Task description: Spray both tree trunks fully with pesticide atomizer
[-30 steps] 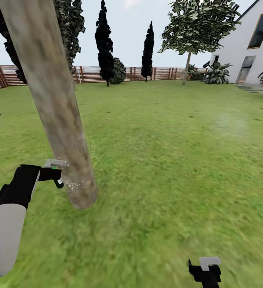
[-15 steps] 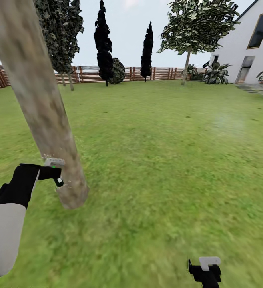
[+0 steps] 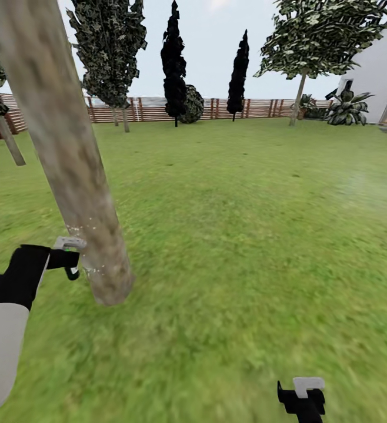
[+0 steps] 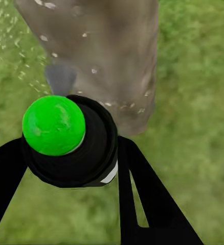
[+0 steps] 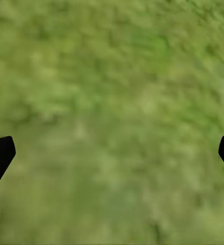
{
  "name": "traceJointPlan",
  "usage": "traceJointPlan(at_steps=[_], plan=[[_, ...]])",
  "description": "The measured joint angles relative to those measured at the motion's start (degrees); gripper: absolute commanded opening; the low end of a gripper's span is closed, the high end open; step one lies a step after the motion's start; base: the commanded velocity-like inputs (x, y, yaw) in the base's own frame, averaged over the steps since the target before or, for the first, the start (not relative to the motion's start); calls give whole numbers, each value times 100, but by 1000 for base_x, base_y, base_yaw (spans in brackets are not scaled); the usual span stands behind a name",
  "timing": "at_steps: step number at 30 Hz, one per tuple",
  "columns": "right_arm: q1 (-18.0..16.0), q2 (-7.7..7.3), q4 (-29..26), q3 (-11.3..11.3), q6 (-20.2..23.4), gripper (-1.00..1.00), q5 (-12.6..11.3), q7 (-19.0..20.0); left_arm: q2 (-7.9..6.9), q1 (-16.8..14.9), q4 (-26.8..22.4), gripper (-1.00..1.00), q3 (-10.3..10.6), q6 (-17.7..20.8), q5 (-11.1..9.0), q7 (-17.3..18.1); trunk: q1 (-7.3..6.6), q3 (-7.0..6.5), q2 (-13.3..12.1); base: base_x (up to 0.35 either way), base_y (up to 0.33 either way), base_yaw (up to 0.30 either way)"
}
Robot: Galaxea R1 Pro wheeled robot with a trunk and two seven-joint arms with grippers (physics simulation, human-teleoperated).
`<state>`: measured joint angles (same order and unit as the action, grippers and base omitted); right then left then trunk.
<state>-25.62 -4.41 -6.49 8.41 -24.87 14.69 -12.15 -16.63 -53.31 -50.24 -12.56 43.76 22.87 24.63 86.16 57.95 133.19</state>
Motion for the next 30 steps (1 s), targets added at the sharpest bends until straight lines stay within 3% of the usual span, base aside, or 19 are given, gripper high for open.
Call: traceJointPlan(at_steps=[6, 10, 12, 14, 16, 18, 22, 24, 27, 28, 30], plan=[[0, 0, 0, 0, -1, 100, 4, -1, 109, 10, 80, -100, 5, -13, -30, -63, 3, 0, 0, 115, -228, 1], [0, 0, 0, -2, -1, 100, 5, -1, 82, 11, 65, -100, -34, -18, 0, -59, 4, 0, 0, -46, -235, 0], [0, 0, 0, -5, 1, 100, 7, 1, 49, 85, 98, -100, -56, -24, 16, -76, 3, 1, 0, -11, -36, 0], [0, 0, 0, -4, 1, 100, 8, 2, 42, 390, 109, -100, -90, -61, 28, -302, 3, 1, 0, -1, -5, 0], [0, 0, 0, -5, 1, 100, 8, 2, 37, 479, 114, -100, -99, -58, 2, -431, 3, 0, 0, 0, -1, 74], [0, 0, 1, -4, 1, 100, 5, 2, 71, 600, 398, -100, -96, -82, -41, -486, 3, 1, -1, 0, 0, 246], [0, 0, 0, -4, 1, 100, 2, 2, 103, 648, 478, -100, -129, -90, -140, -498, 1, 0, 0, 123, 32, 169], [0, -3, 0, 2, 1, 100, 8, 1, 215, 645, 430, -100, -128, -81, -215, -508, 0, 0, 0, 240, 79, 1], [0, -7, 0, 1, 1, 100, 9, 2, 234, 641, 426, -100, -120, -93, -161, -514, 2, 0, 0, 54, 16, 0], [0, -5, 0, -2, 1, 100, 9, 2, 198, 639, 422, -100, -149, -96, -144, -513, 3, 0, 0, 7, 2, 0], [0, -3, 0, -4, 1, 100, 9, 2, 171, 617, 376, -100, -464, -105, -137, -505, 3, 0, 0, 2, 1, 0]])
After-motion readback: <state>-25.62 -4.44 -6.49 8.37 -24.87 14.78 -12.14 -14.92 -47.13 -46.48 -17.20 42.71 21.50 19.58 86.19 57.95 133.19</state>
